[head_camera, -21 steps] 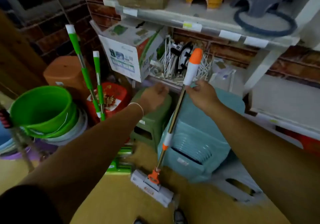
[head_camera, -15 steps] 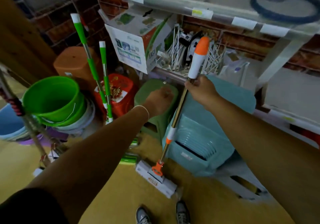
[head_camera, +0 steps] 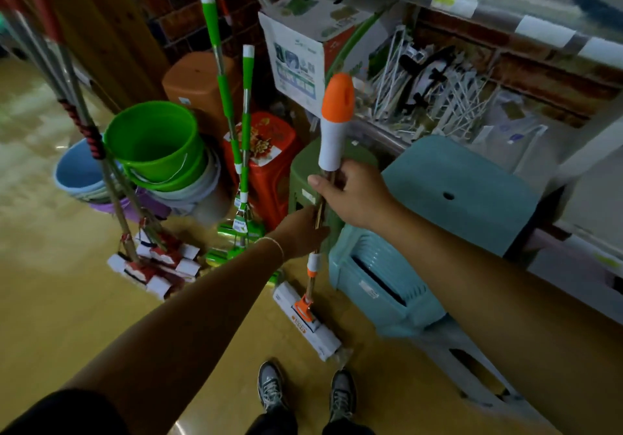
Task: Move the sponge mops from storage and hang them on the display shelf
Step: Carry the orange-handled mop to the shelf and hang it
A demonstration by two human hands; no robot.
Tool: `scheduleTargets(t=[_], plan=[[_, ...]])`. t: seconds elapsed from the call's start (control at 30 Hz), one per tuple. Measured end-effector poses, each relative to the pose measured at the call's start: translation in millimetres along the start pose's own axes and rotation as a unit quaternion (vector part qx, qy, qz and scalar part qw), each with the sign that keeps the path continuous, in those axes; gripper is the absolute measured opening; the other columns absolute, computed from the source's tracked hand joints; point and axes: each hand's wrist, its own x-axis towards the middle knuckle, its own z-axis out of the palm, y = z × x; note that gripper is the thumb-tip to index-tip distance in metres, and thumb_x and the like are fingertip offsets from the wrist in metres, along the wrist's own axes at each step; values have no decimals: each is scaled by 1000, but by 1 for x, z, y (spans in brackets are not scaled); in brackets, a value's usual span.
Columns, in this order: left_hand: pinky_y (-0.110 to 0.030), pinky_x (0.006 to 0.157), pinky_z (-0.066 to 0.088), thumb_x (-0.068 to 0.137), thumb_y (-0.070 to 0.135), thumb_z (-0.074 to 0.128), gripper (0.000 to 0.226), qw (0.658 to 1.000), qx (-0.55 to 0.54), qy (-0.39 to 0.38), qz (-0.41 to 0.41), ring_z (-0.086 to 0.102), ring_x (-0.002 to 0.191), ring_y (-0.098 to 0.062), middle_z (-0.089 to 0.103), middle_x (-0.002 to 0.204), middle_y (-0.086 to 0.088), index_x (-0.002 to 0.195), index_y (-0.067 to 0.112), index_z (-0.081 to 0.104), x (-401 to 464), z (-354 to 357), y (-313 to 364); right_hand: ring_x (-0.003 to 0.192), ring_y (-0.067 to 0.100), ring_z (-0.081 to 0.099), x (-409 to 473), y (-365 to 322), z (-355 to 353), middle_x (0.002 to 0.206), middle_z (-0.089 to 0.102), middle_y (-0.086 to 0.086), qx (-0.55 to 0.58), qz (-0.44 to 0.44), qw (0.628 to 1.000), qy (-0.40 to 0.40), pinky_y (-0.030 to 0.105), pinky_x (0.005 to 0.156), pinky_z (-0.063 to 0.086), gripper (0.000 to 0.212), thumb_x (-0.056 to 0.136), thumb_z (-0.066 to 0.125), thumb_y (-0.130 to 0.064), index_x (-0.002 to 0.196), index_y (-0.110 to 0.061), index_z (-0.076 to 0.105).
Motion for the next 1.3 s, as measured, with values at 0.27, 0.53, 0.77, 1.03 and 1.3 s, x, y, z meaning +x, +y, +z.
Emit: scheduleTargets(t=[0.27, 0.53, 0.77, 1.03, 1.3], plan=[[-33, 80, 50, 92, 18, 63, 26, 991, -101, 83, -22, 65, 96, -27, 69, 109, -13, 116, 7, 59, -74, -15, -76, 73, 23, 66, -29, -98, 55, 75, 68, 3, 36, -198, 977, -63, 42, 64, 53, 20, 88, 69, -38, 85, -20, 62], [-34, 93, 52, 94, 35, 63, 23, 962, -188, 199, 22, 64, 101, -12, 68, 109, 7, 113, 22, 63, -165, -98, -141, 66, 13, 65, -28, -230, 116, 70, 68, 3, 73, -296, 944, -124, 40, 60, 51, 28, 89, 64, -42, 88, -14, 65], [-14, 65, 45, 87, 62, 49, 16, 939, -178, 291, 49, 60, 71, 8, 65, 75, 27, 83, 49, 58, -262, -175, -219, 74, 16, 65, -58, -328, 219, 75, 63, -5, 116, -326, 915, -206, 44, 72, 55, 17, 96, 62, -23, 100, -7, 64], [-26, 65, 49, 90, 55, 46, 26, 928, -128, 349, 6, 60, 69, -1, 64, 74, 10, 82, 32, 56, -366, -233, -317, 82, 38, 68, -98, -420, 330, 86, 70, 21, 158, -381, 885, -215, 57, 71, 54, 44, 87, 56, -49, 99, -7, 65], [-46, 72, 52, 96, 59, 41, 38, 887, -48, 439, -137, 61, 76, -26, 65, 80, -4, 83, 24, 51, -444, -289, -403, 84, 38, 68, -117, -519, 428, 86, 69, 21, 194, -391, 855, -279, 58, 75, 54, 53, 86, 53, -56, 102, -7, 63]])
